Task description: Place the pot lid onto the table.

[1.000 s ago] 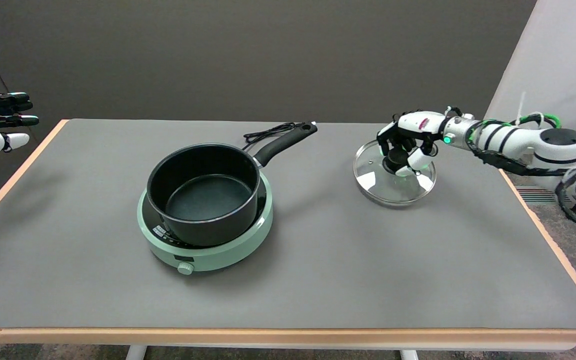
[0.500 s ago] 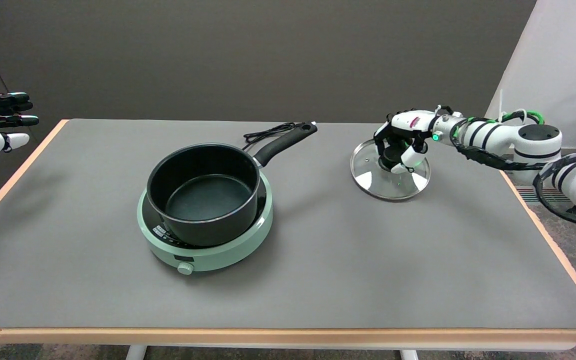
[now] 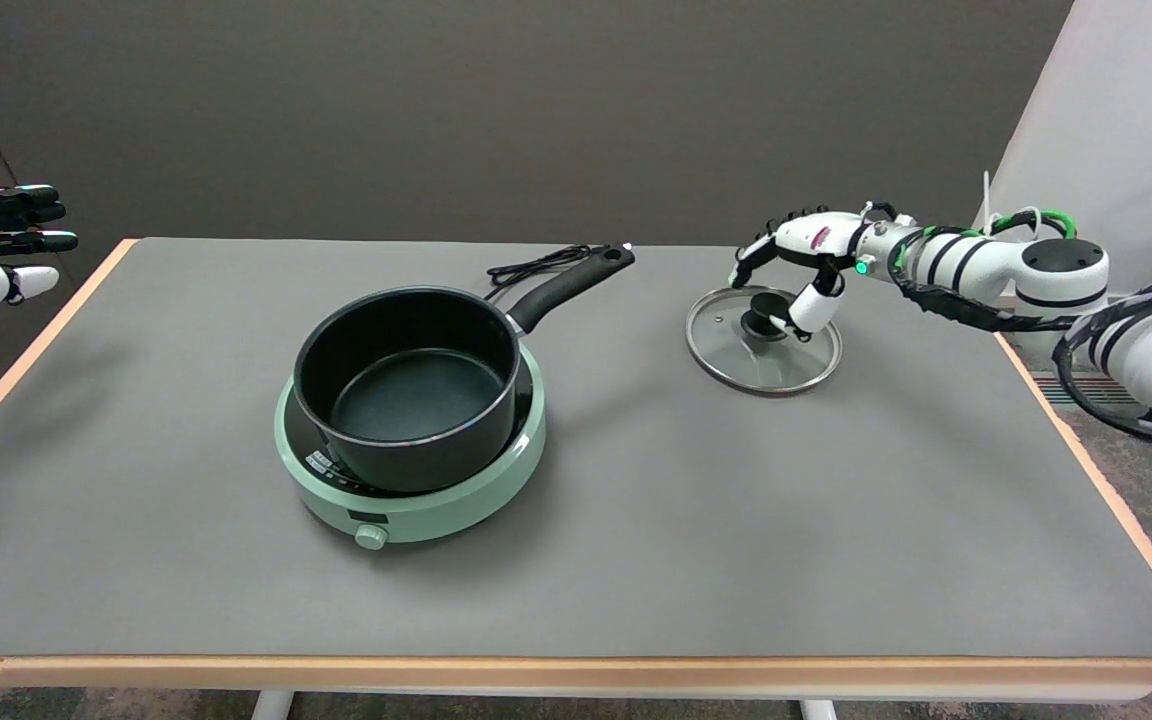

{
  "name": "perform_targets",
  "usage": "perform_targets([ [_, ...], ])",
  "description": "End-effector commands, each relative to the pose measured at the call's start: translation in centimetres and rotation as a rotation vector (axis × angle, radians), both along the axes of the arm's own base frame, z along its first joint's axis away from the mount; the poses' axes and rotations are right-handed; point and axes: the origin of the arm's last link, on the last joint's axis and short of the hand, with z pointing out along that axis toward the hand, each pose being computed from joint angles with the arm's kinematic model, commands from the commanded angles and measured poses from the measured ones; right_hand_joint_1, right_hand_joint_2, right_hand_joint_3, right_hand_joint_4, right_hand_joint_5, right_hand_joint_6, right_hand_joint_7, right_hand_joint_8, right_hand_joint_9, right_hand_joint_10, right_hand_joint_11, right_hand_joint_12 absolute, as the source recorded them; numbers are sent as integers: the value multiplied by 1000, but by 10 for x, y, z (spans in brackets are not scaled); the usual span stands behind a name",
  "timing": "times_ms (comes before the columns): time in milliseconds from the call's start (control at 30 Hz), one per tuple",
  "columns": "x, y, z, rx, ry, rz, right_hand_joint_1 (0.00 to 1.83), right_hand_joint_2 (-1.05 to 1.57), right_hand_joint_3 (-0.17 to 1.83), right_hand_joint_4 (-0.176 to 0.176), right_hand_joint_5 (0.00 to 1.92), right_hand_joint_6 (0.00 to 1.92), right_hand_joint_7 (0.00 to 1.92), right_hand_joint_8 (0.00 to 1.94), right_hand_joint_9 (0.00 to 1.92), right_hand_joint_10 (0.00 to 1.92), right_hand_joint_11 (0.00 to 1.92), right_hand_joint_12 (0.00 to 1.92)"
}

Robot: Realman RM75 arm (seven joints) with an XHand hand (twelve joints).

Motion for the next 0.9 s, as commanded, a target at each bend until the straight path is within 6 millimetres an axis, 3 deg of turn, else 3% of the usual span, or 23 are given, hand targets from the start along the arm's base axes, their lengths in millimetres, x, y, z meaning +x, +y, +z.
perform_targets([
  [33, 13, -6, -2, 1, -1, 38, 987, 452, 1075, 151, 488, 235, 331, 138, 166, 245, 108, 556],
  [133, 20, -4, 0, -2, -37, 65, 1012, 381, 1125, 136, 458, 201, 274, 167, 136, 205, 116, 477],
  [233, 34, 1, 2, 10, -91, 119, 974, 349, 1082, 99, 369, 170, 183, 158, 69, 208, 96, 485],
  [433, 80, 21, -5, 54, -156, 297, 823, 327, 878, 17, 130, 210, 50, 139, 7, 118, 52, 525],
  [667, 110, 50, -27, 134, -152, 419, 798, 327, 854, -3, 90, 189, 38, 124, -1, 108, 51, 517],
  [900, 136, 94, -38, 150, -211, 571, 783, 332, 848, -17, 89, 187, 34, 123, -1, 90, 46, 496],
])
